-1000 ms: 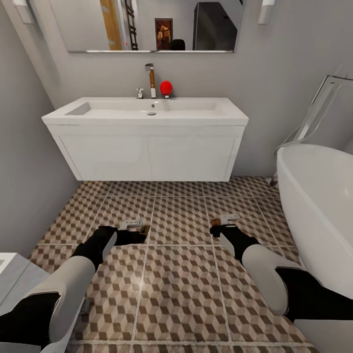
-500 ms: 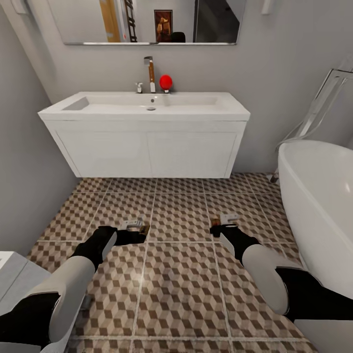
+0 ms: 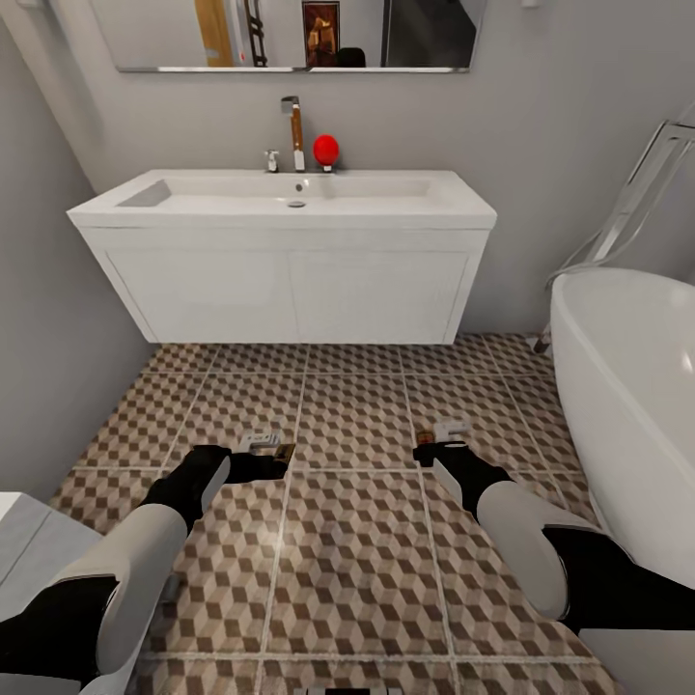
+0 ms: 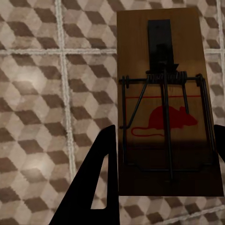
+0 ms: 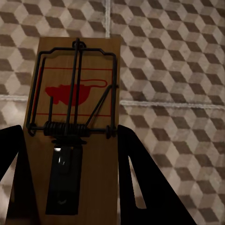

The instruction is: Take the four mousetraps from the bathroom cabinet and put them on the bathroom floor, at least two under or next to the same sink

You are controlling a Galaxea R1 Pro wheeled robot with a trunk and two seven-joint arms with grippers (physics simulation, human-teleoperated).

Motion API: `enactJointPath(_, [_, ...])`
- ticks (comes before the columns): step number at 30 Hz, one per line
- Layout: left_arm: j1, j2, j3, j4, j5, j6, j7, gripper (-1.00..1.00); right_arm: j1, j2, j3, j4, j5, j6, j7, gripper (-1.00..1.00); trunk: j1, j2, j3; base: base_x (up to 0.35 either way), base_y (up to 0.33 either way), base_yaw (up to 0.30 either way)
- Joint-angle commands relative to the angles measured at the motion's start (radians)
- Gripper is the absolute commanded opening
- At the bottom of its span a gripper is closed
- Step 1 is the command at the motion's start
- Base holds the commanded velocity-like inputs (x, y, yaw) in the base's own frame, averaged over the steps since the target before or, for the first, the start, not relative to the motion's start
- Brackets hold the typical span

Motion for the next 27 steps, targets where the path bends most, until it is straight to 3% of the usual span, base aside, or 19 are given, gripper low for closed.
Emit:
enactJointPath(1, [0.0,-0.001,0.007,-0.001,-0.008,0.005,-0.007,-1.0,0.0,0.001,-0.009,-0.002,0.007,0.006,0.0,-1.0,0.0,0.0,-0.002,0.0,0.0,0.0])
enactJointPath(9, [-0.002,-0.001,0.007,-0.002,-0.009,0.009,-0.007,-1.0,0.0,0.0,-0.009,-0.002,0.008,0.006,0.0,-1.0,0.0,0.0,-0.016,0.0,0.0,0.0])
enactJointPath(17, [-0.063,-0.003,0.007,-0.002,-0.011,0.068,0.049,-1.0,-0.002,-0.001,-0.009,-0.011,0.009,0.007,-0.004,-1.0,0.0,0.0,-0.029,0.0,0.0,0.0])
enactJointPath(27, [-0.074,-0.002,0.008,-0.002,-0.011,0.077,0.06,-1.0,-0.003,0.001,-0.008,-0.057,0.009,0.009,-0.03,-1.0,0.0,0.0,-0.046,0.0,0.0,0.0])
